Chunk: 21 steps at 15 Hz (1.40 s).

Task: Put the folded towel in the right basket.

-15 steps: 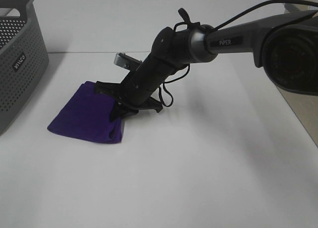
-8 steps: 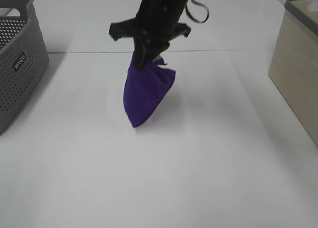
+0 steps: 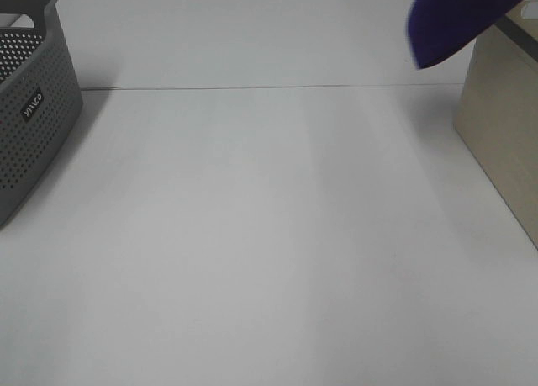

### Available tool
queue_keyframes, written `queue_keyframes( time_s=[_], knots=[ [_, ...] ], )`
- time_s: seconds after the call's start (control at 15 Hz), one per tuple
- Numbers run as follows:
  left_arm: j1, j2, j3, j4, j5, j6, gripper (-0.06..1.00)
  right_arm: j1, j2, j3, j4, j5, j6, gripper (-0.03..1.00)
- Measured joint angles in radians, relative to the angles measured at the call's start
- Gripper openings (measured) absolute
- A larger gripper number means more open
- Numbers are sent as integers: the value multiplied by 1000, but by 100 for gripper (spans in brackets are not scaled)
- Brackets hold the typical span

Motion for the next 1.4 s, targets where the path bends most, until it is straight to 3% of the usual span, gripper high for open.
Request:
queue_keyframes(
  time_s=[0.07,0.13,0.2,0.47,0.73,0.8,0.87,1.0,1.07,1.2,1.4],
  knots=[
    [0,0,0,0,0,0,99,-62,-26,-1,-13,-22,21,4],
    [0,0,0,0,0,0,99,-201,-55,-1,-17,-56,64,4],
    [0,0,0,0,0,0,99,-254,-57,-1,-17,-59,70,4],
    [0,0,0,0,0,0,99,-363,-19,-1,-17,-52,69,4],
    [0,0,0,0,0,0,99,-365,35,-1,54,-42,69,6],
    [0,0,0,0,0,0,99,-365,45,-1,61,-42,70,14],
    [0,0,0,0,0,0,99,-364,54,-1,62,-42,70,29],
    [0,0,0,0,0,0,99,-364,65,-1,61,-43,60,75],
    [0,0,0,0,0,0,99,-364,66,-1,62,-43,44,88],
    [0,0,0,0,0,0,99,-364,69,-1,96,-43,34,96],
    [0,0,0,0,0,0,99,-332,69,-1,213,-58,-18,97]
  ],
)
